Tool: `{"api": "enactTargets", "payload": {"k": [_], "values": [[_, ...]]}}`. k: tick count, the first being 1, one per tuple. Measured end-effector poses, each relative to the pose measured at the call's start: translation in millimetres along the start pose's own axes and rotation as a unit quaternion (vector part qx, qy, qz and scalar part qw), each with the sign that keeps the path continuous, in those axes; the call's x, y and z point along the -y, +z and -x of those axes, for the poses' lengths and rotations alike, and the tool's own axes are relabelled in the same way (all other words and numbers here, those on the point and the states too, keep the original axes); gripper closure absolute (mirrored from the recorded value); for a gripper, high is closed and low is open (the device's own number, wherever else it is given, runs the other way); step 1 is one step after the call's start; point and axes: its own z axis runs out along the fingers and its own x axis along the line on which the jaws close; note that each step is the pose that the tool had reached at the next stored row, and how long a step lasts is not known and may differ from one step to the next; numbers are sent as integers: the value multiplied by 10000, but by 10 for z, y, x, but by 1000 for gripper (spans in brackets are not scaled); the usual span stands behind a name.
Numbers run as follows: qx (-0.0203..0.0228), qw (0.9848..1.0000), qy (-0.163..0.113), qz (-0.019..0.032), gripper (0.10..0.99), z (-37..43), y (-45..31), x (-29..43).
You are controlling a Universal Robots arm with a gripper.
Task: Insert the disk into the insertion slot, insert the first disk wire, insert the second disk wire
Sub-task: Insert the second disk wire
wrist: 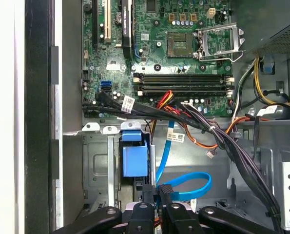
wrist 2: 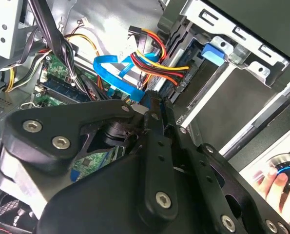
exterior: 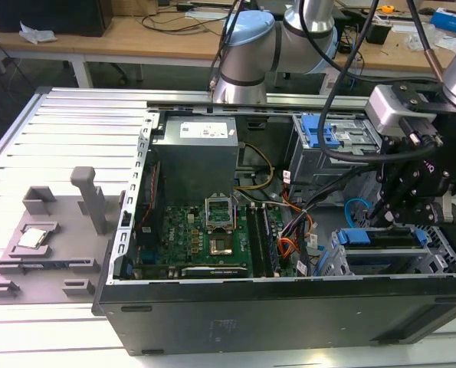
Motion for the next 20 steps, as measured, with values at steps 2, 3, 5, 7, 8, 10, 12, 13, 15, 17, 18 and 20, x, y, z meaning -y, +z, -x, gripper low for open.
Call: {"api": "enactTargets", "payload": {"k": [2,3,5,7,8,10,12,13,15,17,18,20], "values": [[0,10000,0,0,925,0,0,-2],[0,10000,0,0,925,0,0,-3],[-1,10000,0,0,925,-45,-2,-2],[-4,10000,1,0,925,-69,-9,-2],[-6,10000,0,0,925,-71,-25,-3],[-9,10000,0,1,925,-72,-72,3],[-21,10000,-1,28,925,-74,-69,24],[-32,10000,-6,42,925,-74,-65,36],[-44,10000,-20,68,925,-75,-46,66],[-48,10000,-24,84,925,-75,-22,83],[-50,9999,-25,89,925,-75,-16,86],[-56,9999,-34,95,925,-76,-6,103]]}}
